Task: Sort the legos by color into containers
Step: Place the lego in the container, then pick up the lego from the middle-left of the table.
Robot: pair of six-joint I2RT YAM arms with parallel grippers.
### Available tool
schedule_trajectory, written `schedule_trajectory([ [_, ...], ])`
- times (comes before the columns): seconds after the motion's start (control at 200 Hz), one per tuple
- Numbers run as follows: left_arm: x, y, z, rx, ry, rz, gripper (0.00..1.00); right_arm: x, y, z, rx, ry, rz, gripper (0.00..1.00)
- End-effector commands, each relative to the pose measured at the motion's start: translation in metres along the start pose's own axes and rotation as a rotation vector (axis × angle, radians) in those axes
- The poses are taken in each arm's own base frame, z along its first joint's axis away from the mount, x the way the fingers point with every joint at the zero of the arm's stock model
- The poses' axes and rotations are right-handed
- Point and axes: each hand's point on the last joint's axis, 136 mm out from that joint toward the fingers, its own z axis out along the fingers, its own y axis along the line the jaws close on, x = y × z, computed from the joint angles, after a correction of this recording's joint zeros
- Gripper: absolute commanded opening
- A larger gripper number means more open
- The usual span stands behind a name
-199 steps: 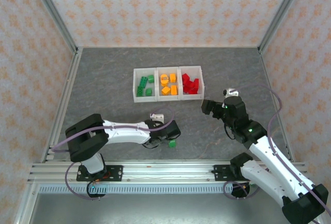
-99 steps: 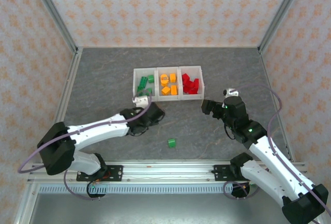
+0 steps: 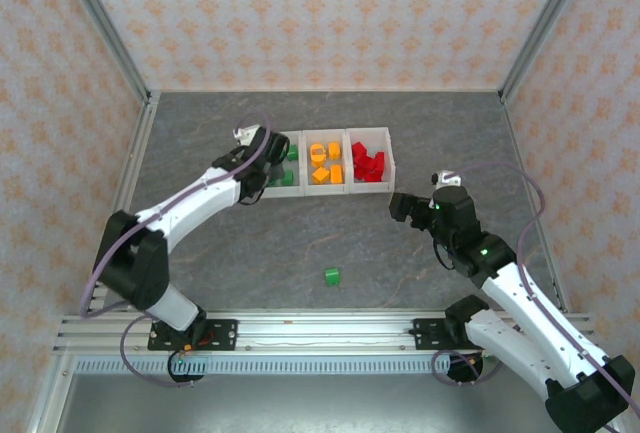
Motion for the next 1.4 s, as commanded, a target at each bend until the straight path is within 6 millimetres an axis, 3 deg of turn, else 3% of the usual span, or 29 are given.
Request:
schedule_trajectory([
  [0.0,-0.007,-0.016,0.025,0.025,0.035,0.071,0.32,-0.004,-0.001,-0.001,0.006,-0.027,-0.002,1.00],
  [0.28,-0.021,-0.046,0.066,0.046,0.069,0.082,0.33,-0.003,-0.001,0.000,0.008,-0.023,-0.003,1.00],
  [0.435,-0.025,-0.045,0.078,0.029,0.074,0.074,0.50,-0.003,-0.001,0.000,0.009,-0.022,-0.005,1.00],
  [0.481,-0.026,-0.044,0.078,0.030,0.073,0.076,0.60,-0.003,-0.001,0.000,0.010,-0.023,-0.005,1.00],
  [0.691,-0.023,-0.038,0.072,0.026,0.079,0.089,0.79,0.000,-0.001,0.003,0.014,-0.009,-0.008,1.00],
  [0.706,-0.029,-0.040,0.063,0.045,0.062,0.084,0.81,0.000,-0.002,0.003,0.015,-0.008,-0.009,1.00],
  [0.826,-0.029,-0.034,0.045,0.067,0.048,0.067,0.91,0.001,-0.002,0.005,0.019,-0.002,-0.011,1.00],
  [0.866,-0.026,-0.030,0.040,0.070,0.046,0.053,0.99,0.002,-0.002,0.005,0.020,0.001,-0.011,1.00],
  [1.026,-0.003,-0.025,0.015,0.121,0.068,0.066,0.99,0.003,-0.002,0.007,0.025,0.009,-0.014,1.00],
  [1.231,0.047,-0.038,-0.028,0.168,0.068,0.173,0.99,0.004,-0.003,0.008,0.026,0.011,-0.014,1.00],
  [1.397,0.095,-0.033,-0.054,0.219,0.098,0.151,0.99,0.003,-0.008,0.008,0.056,0.010,-0.009,1.00],
])
